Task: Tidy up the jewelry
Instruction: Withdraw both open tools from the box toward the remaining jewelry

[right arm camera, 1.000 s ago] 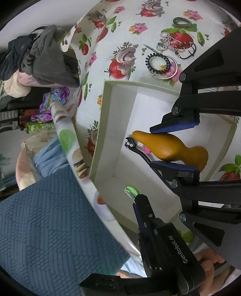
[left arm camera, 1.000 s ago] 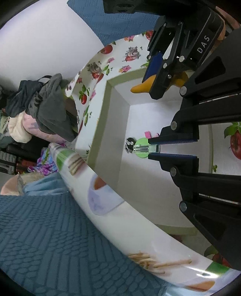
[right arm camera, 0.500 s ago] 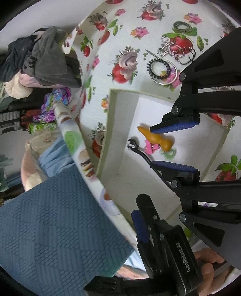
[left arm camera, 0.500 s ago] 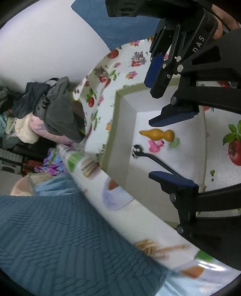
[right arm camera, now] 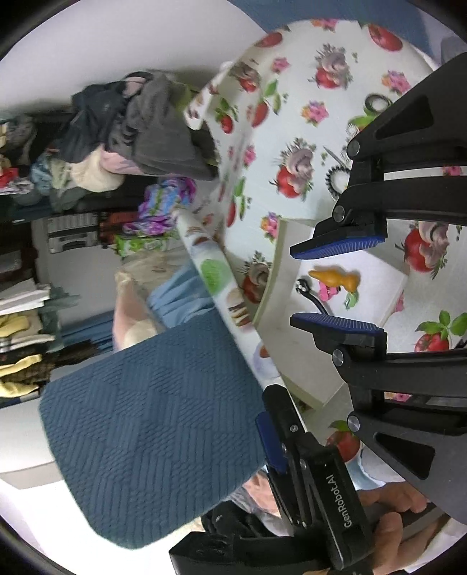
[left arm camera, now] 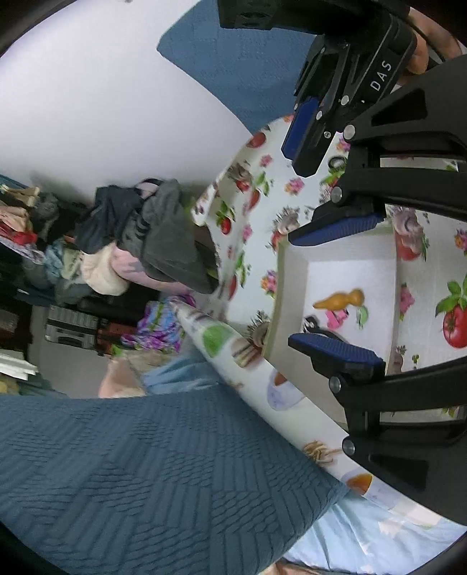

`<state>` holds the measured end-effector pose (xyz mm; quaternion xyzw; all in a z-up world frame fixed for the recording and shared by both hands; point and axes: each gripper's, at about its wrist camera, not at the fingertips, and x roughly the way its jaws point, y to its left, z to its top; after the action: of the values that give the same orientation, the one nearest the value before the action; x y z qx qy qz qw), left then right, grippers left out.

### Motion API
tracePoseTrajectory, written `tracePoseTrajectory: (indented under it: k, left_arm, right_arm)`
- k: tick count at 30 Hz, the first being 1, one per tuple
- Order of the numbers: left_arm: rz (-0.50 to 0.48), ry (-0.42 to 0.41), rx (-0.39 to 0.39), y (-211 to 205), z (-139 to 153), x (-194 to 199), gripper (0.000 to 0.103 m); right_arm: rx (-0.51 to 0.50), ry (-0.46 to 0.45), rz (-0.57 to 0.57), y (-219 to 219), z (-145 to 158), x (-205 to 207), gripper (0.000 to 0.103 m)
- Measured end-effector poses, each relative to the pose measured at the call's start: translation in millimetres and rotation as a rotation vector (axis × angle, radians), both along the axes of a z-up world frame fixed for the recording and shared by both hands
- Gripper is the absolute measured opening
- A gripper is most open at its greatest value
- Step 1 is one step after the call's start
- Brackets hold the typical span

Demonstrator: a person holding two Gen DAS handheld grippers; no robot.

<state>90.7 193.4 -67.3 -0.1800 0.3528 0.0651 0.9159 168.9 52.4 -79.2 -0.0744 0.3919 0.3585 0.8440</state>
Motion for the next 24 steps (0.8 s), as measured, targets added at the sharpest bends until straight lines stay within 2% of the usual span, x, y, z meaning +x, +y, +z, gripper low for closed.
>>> tracePoseTrajectory:
  k: [7, 12, 21, 24]
  left_arm:
    - [-0.01, -0.059, -0.005, -24, 26, -6, 0.051]
    - [-0.026, -0.111, 0.024, -48, 35, -8, 0.051]
    - [-0.076, -0.098, 0.007, -83, 22, 2, 0.051]
    - [-0.094, -0.079, -0.023, -94, 11, 5, 0.051]
  right_arm:
    - [0.006, -0.063, -0.019, -30, 29, -9, 0.029]
    - [0.011, -0.104, -0.051, -55, 39, -13, 0.029]
    - [0.027, -0.096, -0.13, -103, 27, -9, 0.029]
    - [0.02, -0.088, -0.155, -118, 18, -7, 0.029]
